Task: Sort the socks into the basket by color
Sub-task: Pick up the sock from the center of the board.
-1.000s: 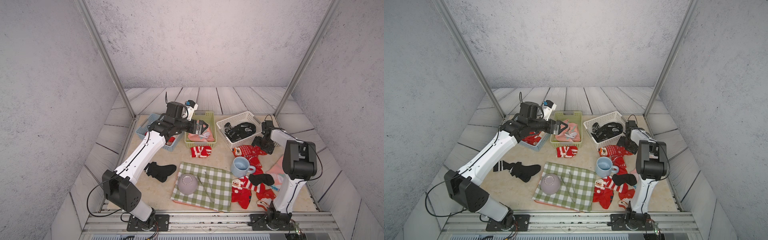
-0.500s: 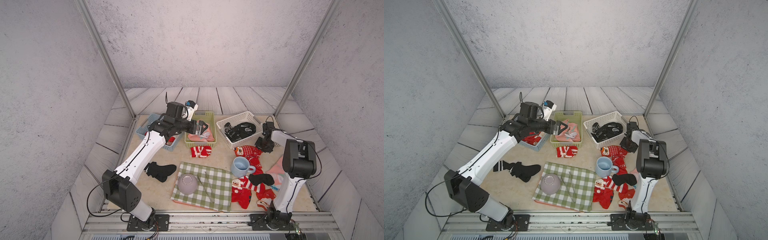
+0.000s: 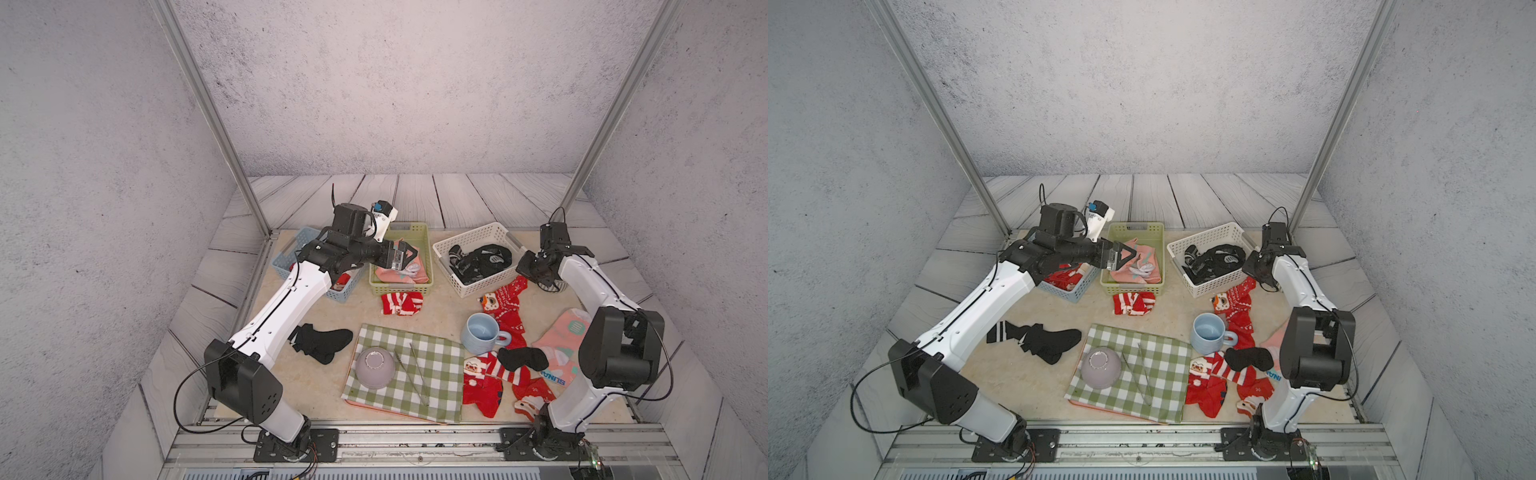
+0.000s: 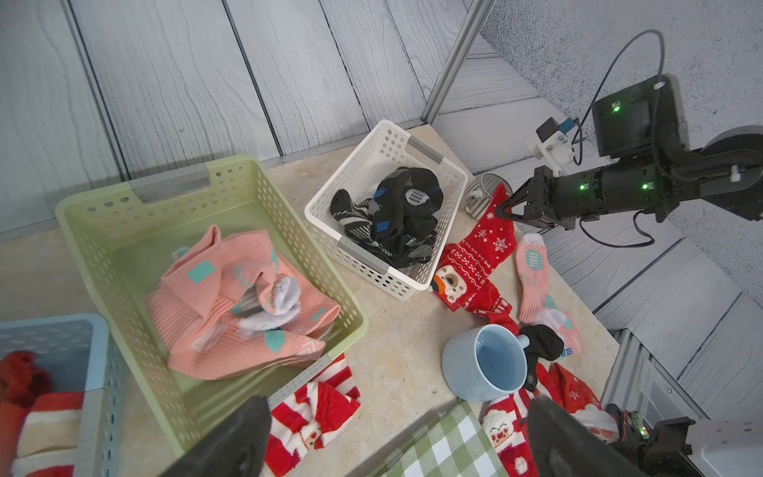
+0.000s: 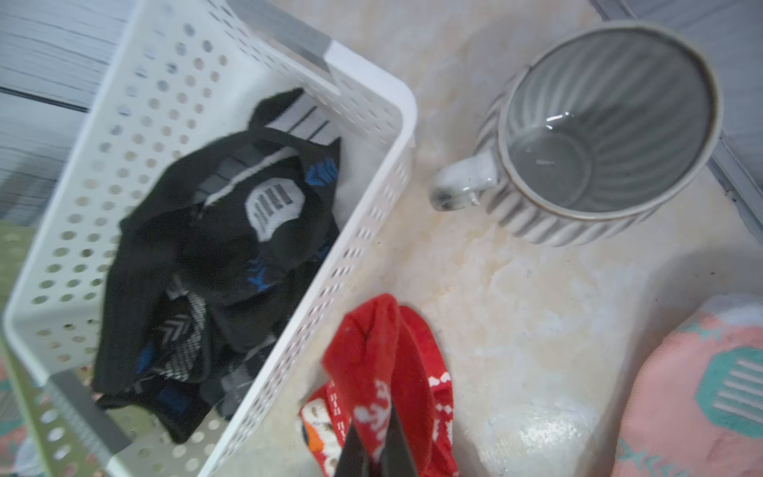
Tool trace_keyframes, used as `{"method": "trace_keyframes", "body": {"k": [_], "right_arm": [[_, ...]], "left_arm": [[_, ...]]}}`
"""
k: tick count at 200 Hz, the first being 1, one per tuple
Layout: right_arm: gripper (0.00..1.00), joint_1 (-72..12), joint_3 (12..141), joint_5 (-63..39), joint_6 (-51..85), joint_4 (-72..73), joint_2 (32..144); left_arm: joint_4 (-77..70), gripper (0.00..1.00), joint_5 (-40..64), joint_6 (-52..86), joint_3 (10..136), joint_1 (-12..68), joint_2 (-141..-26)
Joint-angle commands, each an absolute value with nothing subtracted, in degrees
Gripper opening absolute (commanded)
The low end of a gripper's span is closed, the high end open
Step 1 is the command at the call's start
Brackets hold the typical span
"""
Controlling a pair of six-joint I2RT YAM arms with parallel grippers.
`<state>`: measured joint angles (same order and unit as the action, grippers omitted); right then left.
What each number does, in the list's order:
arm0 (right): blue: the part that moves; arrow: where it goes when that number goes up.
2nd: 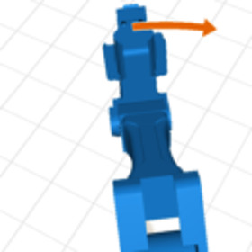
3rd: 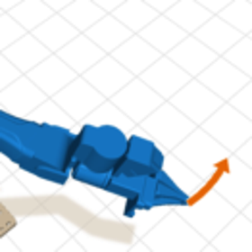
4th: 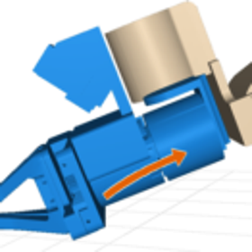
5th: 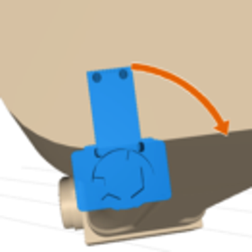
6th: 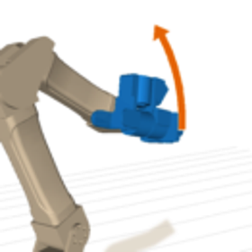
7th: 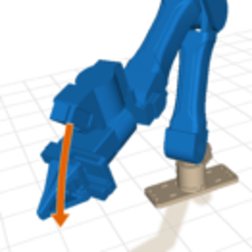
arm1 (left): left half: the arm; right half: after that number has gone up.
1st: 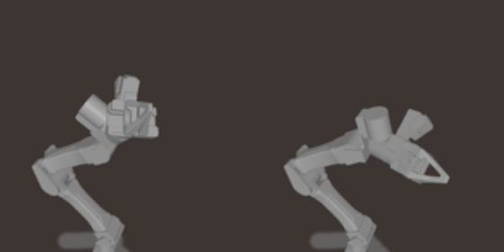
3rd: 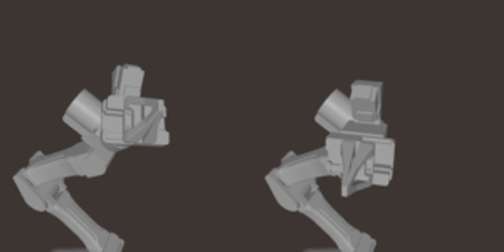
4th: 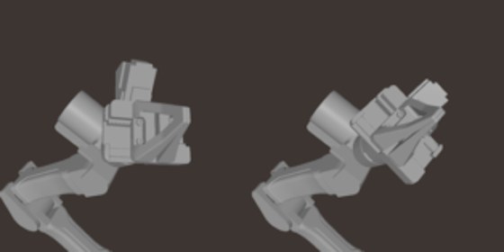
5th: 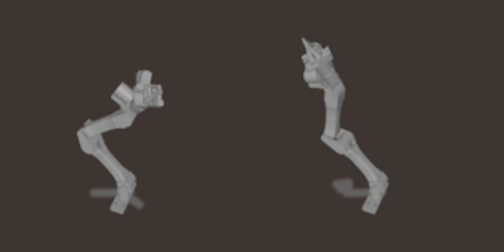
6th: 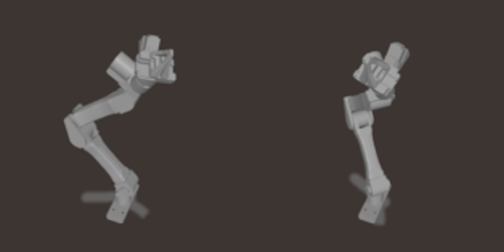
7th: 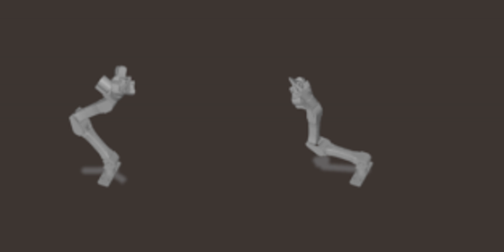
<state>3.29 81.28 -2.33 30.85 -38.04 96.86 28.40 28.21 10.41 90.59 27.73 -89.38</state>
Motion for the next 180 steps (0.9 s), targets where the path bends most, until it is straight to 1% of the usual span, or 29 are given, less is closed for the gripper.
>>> {"method": "trace_keyframes", "body": {"k": [1,39,68,123,150,180], "right_arm": [[0.0,1.64,82.33,-6.67,29.36,-42.05,93.17],[0.0,-2.28,84.32,-16.48,28.74,-41.74,87.27],[0.0,-6.41,89.32,-19.9,28.16,-42.93,85.85],[0.0,-9.95,94.84,-33.74,30.94,-37.72,85.69],[0.0,-11.57,95.86,-39.63,33.74,-33.1,85.93],[0.0,-13.13,97.84,-43.81,35.77,-30.16,86.64]], "left_arm": [[25.95,1.0,30.76,8.33,89.45,28.26,-87.72],[19.89,1.0,34.65,6.37,86.12,29.85,-86.34],[16.1,1.0,36.19,5.43,84.75,31.62,-86.3],[1.01,1.0,37.6,5.26,79.19,34.6,-86.22],[-1.83,1.0,37.37,5.65,80.28,35.97,-88.51],[-5.01,1.0,35.77,5.14,80.73,37.79,-90.56]]}}
